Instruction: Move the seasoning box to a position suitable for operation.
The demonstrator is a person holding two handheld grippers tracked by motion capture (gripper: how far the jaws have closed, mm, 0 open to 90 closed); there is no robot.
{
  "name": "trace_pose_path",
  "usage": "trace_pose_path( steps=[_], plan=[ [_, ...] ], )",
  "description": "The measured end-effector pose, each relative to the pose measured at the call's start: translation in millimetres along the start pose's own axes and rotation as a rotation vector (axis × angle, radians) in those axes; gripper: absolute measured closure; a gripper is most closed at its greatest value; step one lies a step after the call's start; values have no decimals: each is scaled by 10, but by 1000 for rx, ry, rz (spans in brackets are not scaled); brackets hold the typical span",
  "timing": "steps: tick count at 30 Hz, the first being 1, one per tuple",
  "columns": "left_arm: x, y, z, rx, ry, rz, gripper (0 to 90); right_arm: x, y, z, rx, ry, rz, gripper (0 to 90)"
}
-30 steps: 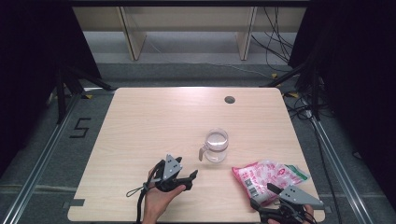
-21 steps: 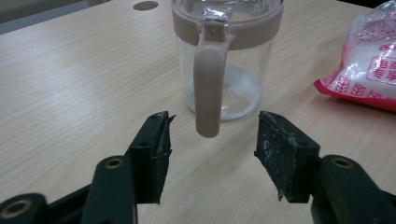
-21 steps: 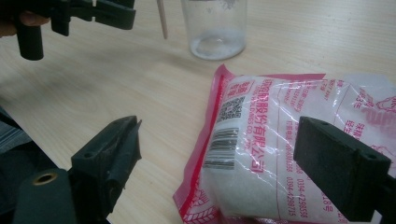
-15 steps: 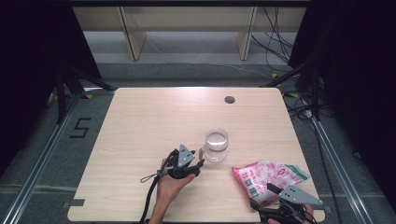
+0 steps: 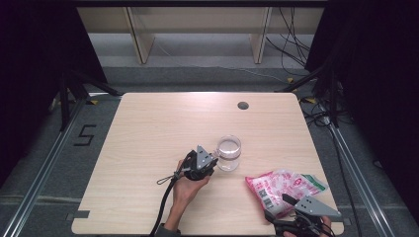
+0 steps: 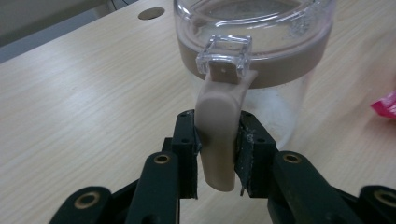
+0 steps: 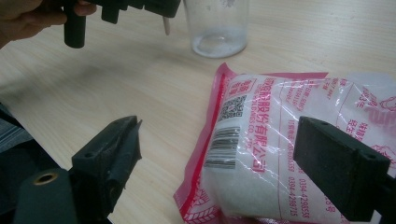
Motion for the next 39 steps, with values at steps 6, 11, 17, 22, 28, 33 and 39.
trace_pose_path(
  steps=[6, 11, 17, 22, 28, 33, 39],
  plan=[
    [51, 14, -84, 13, 21, 6, 716, 11, -4, -7, 7, 8, -3, 157],
    [84, 16, -109, 10, -16, 7, 721, 13, -13, 2, -19, 7, -14, 159],
    [-32, -36, -169, 31, -6, 8, 724, 17, -9, -8, 3, 15, -6, 161],
    [-156, -98, -193, 46, -3, 0, 719, 13, -16, -15, 16, 5, -12, 161],
    [-222, -157, -269, 52, 34, -13, 723, 2, -28, -39, 29, 8, -27, 163],
    [-184, -157, -369, 77, 67, -4, 738, 12, -18, -14, -1, 13, -19, 163],
    [-211, -147, -309, 87, 27, 23, 738, 4, -30, -36, 29, 7, -26, 163]
  ],
)
Point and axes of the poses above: each handheld gripper's, and its own axes: x roughly forward along the jaws, y roughly out of its top, z roughly to its right, the point moved 10 cm from there along x, roughly forward along the jaws, and after that the axes turned 7 degrees about z, right-handed, at the moved point
